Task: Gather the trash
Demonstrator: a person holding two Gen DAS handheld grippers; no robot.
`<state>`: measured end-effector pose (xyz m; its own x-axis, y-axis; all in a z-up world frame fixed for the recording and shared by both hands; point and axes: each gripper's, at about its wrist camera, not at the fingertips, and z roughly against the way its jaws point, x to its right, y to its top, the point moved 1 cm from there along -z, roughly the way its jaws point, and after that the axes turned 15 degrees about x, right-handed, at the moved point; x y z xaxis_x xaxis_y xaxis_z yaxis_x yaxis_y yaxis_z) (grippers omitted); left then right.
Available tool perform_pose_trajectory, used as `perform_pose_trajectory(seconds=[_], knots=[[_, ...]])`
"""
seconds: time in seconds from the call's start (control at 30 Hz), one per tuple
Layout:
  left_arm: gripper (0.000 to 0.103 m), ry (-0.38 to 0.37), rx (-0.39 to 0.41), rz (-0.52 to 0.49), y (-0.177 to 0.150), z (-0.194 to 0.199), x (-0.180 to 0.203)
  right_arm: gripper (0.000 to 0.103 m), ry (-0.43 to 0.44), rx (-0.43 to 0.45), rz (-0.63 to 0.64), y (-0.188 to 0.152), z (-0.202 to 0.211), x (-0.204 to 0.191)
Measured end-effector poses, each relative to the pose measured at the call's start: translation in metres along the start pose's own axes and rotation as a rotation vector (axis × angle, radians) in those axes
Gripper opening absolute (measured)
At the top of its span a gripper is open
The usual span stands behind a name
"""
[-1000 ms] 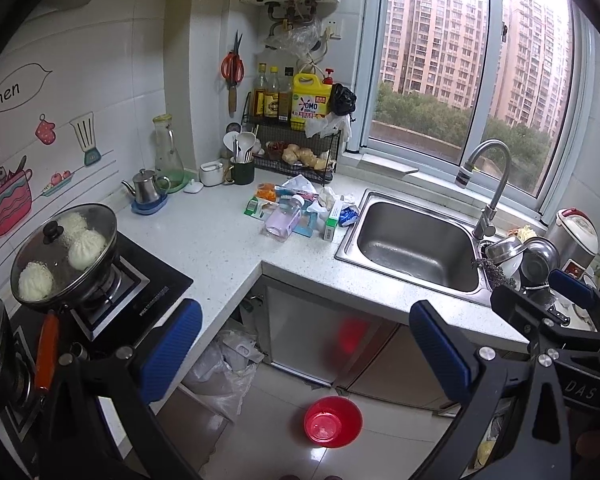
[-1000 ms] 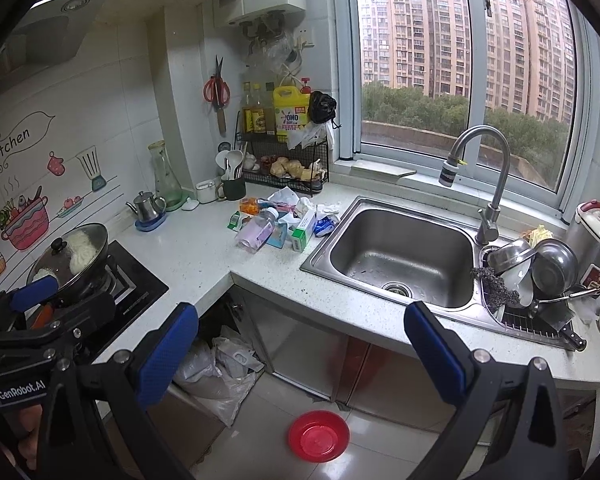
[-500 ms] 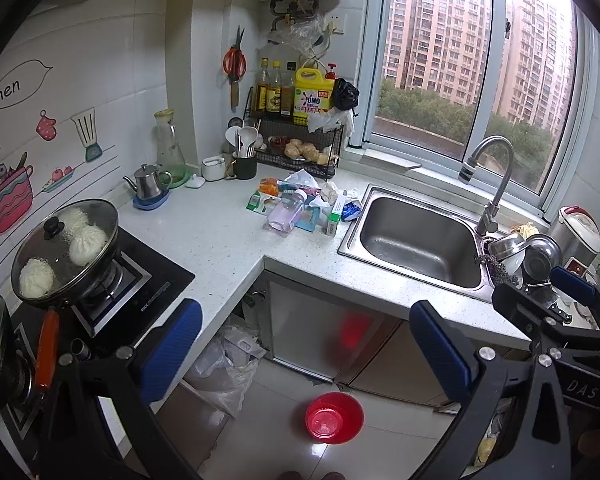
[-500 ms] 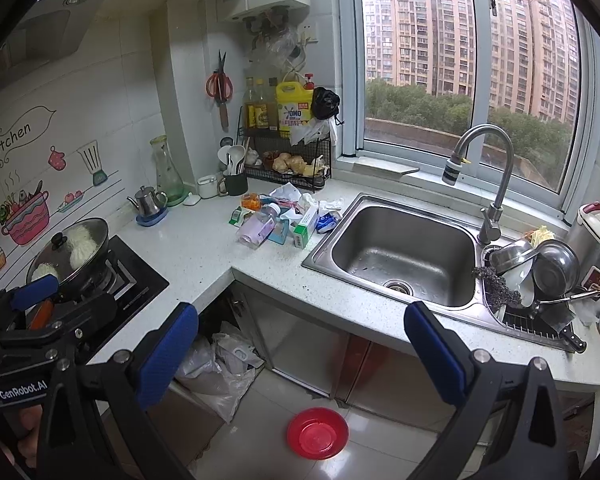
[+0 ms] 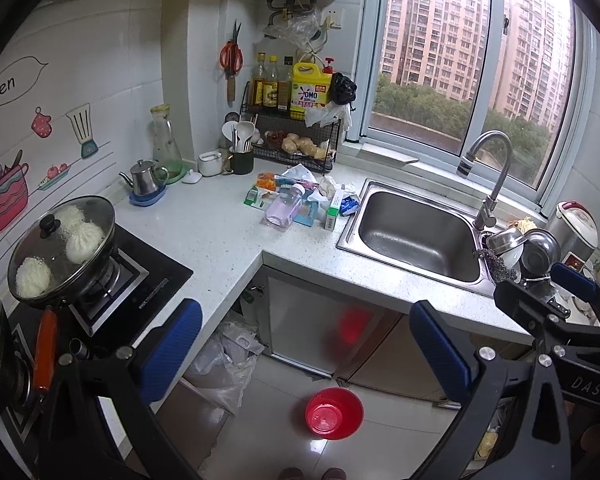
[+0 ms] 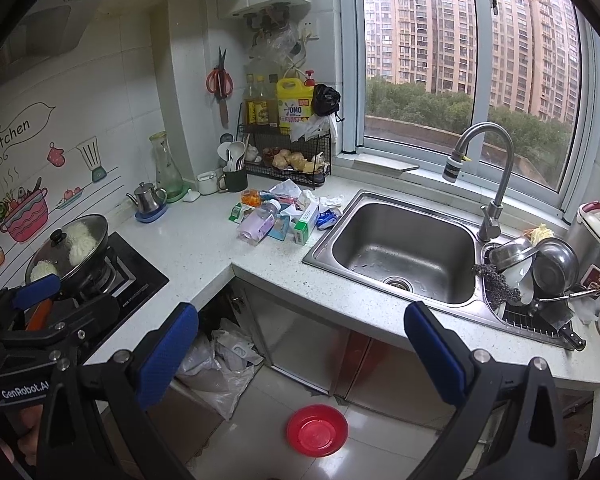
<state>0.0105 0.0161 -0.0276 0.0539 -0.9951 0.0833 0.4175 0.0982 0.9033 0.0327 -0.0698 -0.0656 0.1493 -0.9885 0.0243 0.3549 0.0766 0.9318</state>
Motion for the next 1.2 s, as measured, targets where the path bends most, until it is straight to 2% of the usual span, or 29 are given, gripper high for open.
perform_pose_trajectory(seconds=[0.33, 0.77, 0.83, 0.97, 1.03, 1.2], knots=[[0.103, 0.016, 0.007, -0.015, 0.002, -0.002, -0.001, 0.103, 0.011, -0.008, -0.004, 0.000, -0.003, 0.001], [0.103, 0.005, -0.021, -0.011, 0.006, -0.024, 0.006, 0.103, 0.029, 0.009, 0.003, 0.010, -0.016, 0.013], [0.103, 0.004, -0.007, -0.015, 0.009, -0.027, 0.007, 0.103, 0.023, 0.024, 0.033, 0.012, -0.019, 0.015], [0.103, -0.015, 0.072, -0.017, 0.023, -0.026, 0.013, 0.103, 0.039, 0.061, 0.084, 0.021, -0.025, 0.020], [0.103, 0.000, 0.085, -0.036, 0.033, -0.031, 0.016, 0.103, 0.059, 0.071, 0.092, 0.026, -0.031, 0.024], [0.103, 0.051, 0.065, -0.088, 0.049, -0.054, 0.017, 0.103, 0.064, 0.027, 0.125, 0.036, -0.059, 0.033]])
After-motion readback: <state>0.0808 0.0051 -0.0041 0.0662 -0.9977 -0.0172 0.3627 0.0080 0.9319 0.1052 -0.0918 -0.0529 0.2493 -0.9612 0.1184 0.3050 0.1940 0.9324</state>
